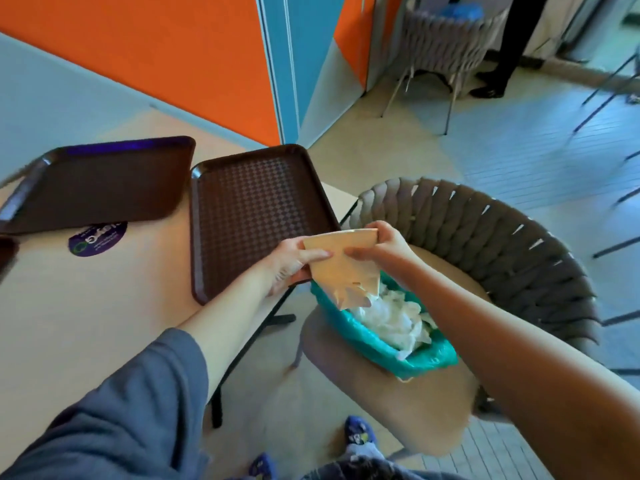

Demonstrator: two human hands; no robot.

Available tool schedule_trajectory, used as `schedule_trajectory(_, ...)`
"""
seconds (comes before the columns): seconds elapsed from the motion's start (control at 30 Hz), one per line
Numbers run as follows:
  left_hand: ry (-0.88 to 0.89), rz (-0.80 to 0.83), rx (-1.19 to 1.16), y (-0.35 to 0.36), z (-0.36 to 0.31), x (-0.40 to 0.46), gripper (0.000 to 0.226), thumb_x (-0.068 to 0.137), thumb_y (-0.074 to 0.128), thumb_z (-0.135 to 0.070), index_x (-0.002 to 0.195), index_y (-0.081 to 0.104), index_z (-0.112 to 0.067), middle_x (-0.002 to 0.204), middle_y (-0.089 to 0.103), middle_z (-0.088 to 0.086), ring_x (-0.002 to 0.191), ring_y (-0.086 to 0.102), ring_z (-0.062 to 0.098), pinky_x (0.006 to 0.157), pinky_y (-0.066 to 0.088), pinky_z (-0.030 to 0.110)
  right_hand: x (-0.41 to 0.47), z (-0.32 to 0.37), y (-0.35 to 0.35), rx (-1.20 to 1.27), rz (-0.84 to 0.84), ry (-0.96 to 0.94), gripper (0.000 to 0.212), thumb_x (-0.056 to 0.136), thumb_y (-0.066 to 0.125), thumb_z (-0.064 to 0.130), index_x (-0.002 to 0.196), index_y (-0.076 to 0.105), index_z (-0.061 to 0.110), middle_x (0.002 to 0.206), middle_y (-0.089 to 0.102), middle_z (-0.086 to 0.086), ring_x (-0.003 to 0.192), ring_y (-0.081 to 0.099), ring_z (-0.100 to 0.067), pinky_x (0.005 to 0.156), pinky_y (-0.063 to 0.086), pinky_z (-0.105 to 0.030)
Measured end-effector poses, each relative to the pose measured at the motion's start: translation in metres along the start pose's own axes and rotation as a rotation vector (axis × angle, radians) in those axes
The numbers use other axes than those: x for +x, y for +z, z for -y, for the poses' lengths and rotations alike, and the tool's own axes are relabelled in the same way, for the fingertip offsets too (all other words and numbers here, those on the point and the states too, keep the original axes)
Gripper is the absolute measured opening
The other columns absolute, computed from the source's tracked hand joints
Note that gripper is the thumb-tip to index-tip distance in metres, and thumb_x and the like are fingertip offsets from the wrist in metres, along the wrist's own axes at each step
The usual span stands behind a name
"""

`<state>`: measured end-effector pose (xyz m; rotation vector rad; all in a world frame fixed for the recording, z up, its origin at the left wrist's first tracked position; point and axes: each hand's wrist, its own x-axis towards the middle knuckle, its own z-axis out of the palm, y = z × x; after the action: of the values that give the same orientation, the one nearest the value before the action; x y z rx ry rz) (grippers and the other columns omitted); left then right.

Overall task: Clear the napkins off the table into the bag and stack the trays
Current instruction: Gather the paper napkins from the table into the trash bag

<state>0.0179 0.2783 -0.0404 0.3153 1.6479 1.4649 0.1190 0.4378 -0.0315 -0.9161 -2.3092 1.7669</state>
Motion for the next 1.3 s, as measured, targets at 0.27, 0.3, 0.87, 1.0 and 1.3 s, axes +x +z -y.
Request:
schedule_trajectory(0.27,0.004,-0.146,0.181,0.062,0.002,0.041,0.016,0.088,0.059,-0.035,0.099,0.062,-0.024,0.108,0.067,0.001,0.102,0.062,0.015,0.085,0.052,0.03,0.012,-0.079,-0.078,-0.036,-0.088,0.159,0.041,0.068,0.079,0.015,0.094,0.047,0.017,0.096,0.059,-0.009,0.087,0.06,-0.023,0.071,0.054,-0.037)
schedule_trajectory(0.3,0.002,-0.166,0.2,0.066,0.004,0.043,0.014,0.089,0.059,-0.033,0.098,0.062,-0.024,0.108,0.067,0.001,0.102,0.061,0.015,0.085,0.052,0.03,0.013,-0.091,-0.082,-0.073,-0.077,0.19,0.042,0.069,0.078,0.016,0.096,0.046,0.017,0.097,0.058,-0.008,0.088,0.059,-0.023,0.07,0.053,-0.035)
schedule_trajectory(0.87,-0.046,-0.358,1.288,0.031,0.053,0.059,0.06,0.094,0.035,-0.051,0.146,0.023,-0.023,0.158,0.006,0.003,0.145,0.0,0.022,0.114,0.002,0.057,-0.014,-0.196,-0.005,-0.941,-0.054,-0.084,0.046,0.081,0.057,0.01,0.125,0.048,0.02,0.136,0.037,-0.014,0.105,0.04,-0.035,0.071,0.039,-0.04)
schedule_trajectory(1.0,0.008,-0.389,1.3,0.028,0.06,0.06,0.059,0.094,0.031,-0.051,0.146,0.022,-0.025,0.158,0.005,0.002,0.145,0.001,0.022,0.114,0.004,0.055,-0.004,-0.205,0.001,-1.016,0.026,-0.092,0.034,0.075,0.057,0.001,0.107,0.059,0.01,0.127,0.042,-0.011,0.105,0.04,-0.033,0.069,0.039,-0.039)
schedule_trajectory(1.3,0.059,-0.447,1.326,0.025,0.073,0.062,0.057,0.094,0.028,-0.052,0.145,0.024,-0.027,0.158,0.01,0.001,0.145,0.006,0.021,0.113,0.005,0.055,0.014,-0.218,0.011,-0.914,0.253,0.337,0.026,0.082,0.047,-0.001,0.102,0.065,0.001,0.109,0.061,-0.015,0.098,0.06,-0.032,0.075,0.046,-0.033)
